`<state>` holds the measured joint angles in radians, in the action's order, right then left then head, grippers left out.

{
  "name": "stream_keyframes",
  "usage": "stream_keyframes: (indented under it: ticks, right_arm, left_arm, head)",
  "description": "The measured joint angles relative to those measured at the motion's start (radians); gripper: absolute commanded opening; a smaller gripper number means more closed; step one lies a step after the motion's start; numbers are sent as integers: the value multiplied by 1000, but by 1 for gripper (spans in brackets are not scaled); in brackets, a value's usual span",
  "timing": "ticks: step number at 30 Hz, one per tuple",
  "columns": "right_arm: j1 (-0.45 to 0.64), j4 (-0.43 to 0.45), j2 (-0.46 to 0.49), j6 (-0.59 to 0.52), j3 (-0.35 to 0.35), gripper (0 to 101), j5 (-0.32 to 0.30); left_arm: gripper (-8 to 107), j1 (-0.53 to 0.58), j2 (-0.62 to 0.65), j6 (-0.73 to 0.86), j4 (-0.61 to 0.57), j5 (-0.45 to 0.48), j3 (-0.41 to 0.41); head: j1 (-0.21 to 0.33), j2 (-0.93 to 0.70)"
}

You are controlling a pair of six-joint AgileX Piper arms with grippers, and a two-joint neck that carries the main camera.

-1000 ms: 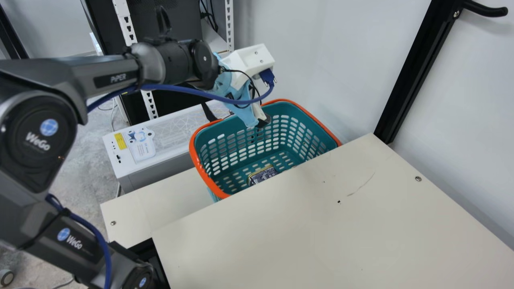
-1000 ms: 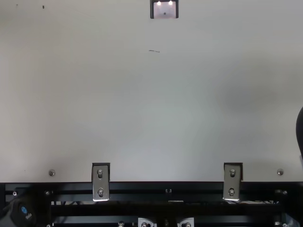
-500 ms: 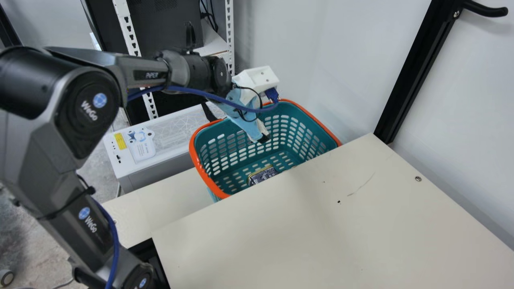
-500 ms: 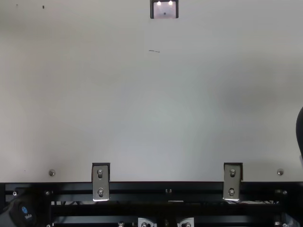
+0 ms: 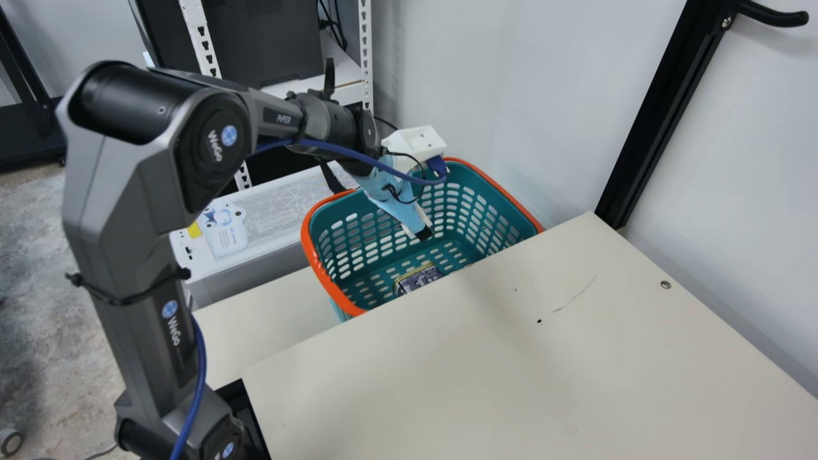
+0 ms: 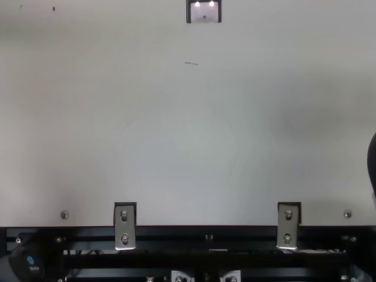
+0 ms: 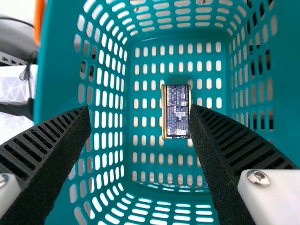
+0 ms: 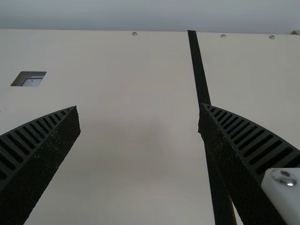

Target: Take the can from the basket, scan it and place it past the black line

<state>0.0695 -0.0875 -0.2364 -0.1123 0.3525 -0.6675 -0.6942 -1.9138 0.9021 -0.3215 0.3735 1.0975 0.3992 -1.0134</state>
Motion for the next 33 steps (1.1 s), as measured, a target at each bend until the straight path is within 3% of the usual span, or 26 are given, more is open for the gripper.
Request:
stream_keyframes:
  ticks: [33]
  right_arm:
    - [0, 0, 0, 0, 0, 101, 0]
  left_arm:
    - [90, 54, -386, -100, 39, -23, 178]
  head:
    - [0, 0]
